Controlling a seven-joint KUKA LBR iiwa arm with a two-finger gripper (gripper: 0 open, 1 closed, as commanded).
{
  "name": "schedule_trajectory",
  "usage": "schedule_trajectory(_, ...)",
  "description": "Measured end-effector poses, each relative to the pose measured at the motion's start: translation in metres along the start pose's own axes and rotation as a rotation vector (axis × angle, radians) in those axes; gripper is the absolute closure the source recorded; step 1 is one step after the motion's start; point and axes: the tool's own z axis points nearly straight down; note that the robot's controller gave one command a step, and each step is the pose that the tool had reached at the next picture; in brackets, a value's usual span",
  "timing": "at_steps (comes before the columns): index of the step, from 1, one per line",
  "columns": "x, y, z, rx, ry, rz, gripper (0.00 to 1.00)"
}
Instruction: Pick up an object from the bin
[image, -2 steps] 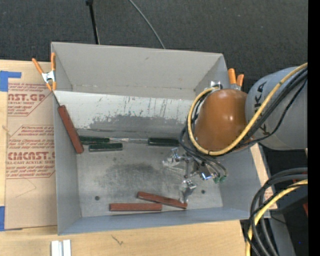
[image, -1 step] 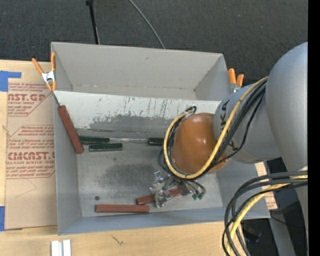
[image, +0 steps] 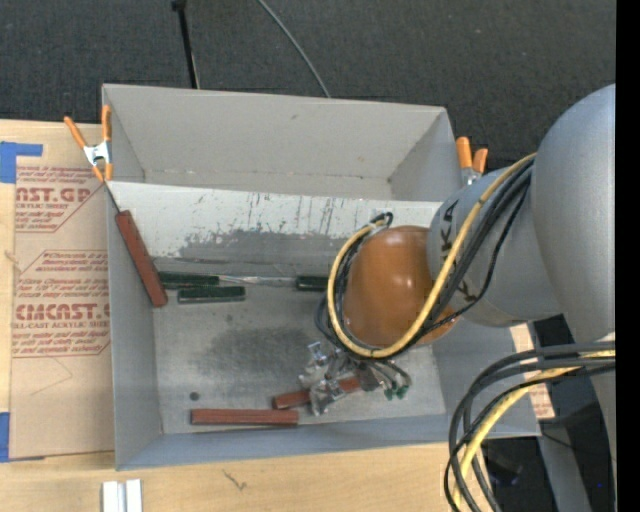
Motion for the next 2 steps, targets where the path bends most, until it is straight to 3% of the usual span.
schedule_trajectory(1,-0.002,-0.0045,-0.1137,-0.002,0.005,-0.01,1.0)
schedule_trajectory(2,-0.002,-0.0045,-0.1137,-0.002,0.005,-0.01,1.0)
